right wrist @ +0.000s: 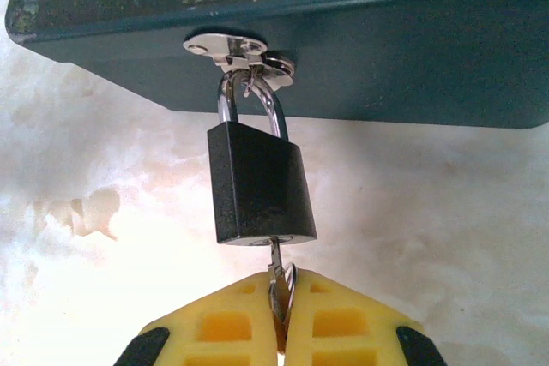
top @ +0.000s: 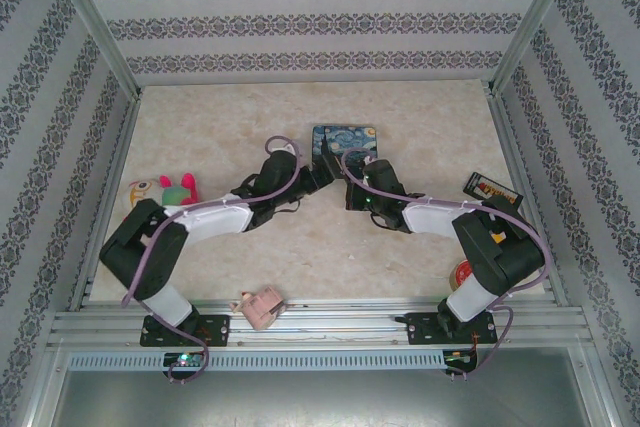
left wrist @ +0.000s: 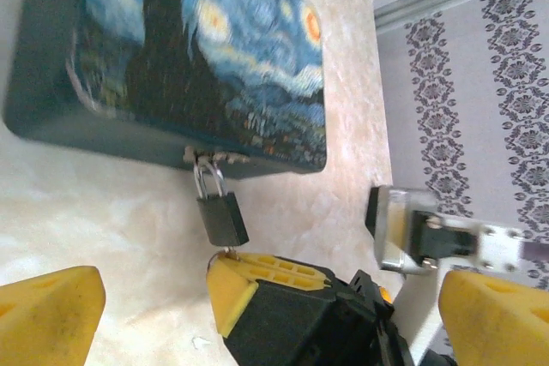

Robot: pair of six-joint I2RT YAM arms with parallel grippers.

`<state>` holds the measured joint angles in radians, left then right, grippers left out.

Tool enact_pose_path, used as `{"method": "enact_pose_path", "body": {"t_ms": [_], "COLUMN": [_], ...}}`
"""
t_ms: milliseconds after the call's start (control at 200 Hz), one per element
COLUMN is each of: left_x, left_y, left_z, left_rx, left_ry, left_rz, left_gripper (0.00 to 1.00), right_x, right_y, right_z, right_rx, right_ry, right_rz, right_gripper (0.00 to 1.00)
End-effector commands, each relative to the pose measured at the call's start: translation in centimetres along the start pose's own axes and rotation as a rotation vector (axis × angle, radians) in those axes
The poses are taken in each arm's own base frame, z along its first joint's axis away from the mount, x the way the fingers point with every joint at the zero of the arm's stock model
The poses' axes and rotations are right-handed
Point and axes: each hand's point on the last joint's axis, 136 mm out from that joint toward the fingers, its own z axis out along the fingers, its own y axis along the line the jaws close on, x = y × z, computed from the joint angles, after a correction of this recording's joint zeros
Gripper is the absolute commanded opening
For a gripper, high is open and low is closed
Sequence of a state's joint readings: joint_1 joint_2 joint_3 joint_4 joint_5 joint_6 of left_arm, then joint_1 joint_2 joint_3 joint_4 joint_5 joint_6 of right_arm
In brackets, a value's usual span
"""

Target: Unlock the padlock with the key

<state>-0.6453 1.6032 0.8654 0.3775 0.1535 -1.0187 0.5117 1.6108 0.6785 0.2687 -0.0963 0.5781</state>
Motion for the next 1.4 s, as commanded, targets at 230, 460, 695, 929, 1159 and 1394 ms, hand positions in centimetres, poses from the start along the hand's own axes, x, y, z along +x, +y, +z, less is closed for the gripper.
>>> {"method": "enact_pose_path", "body": {"t_ms": [230,460,695,929,1159,1394], "left_x": [-7.7,-9.5,-10.1,-9.6,-9.4,-9.1], "left_y": [2.3,0.9,0.5,1.4,2.1,4.6], "left_z": [-9.5,-12.4,-9.4,-2.1,4.0,8.2], "left_rx": [-0.357,-0.234,-0.299,-0.330,-0.335,-0.430], "left_ry": [-0.316,-0.458,-0.370,-0.220,-0.148,-0.074], "left_rz": [0.492,0.542,0.640,0.633,0.667,0.713], "left_gripper": [0.99,0.99,0.99,0.99,0.99,0.99], "right_x": [-0.4,-0.5,0.1,0.3,0.3,0.5], "right_y": [-1.3,-1.7,-2.2,-2.4,-2.5,-2.3], "right_z": [0.0,-0.1,-0.5,-0.9,-1.1,-1.1], "right_rx": [-0.035,-0.050,-0.090,-0.103,-0.108,-0.118], "right_ry": [-0.017,-0.016,0.002,0.008,0.012,0.020], "right_rz": [0.118,0.158,0.218,0.237,0.240,0.242], "right_gripper": [0.00,0.00,0.00,0.00,0.00,0.00]}}
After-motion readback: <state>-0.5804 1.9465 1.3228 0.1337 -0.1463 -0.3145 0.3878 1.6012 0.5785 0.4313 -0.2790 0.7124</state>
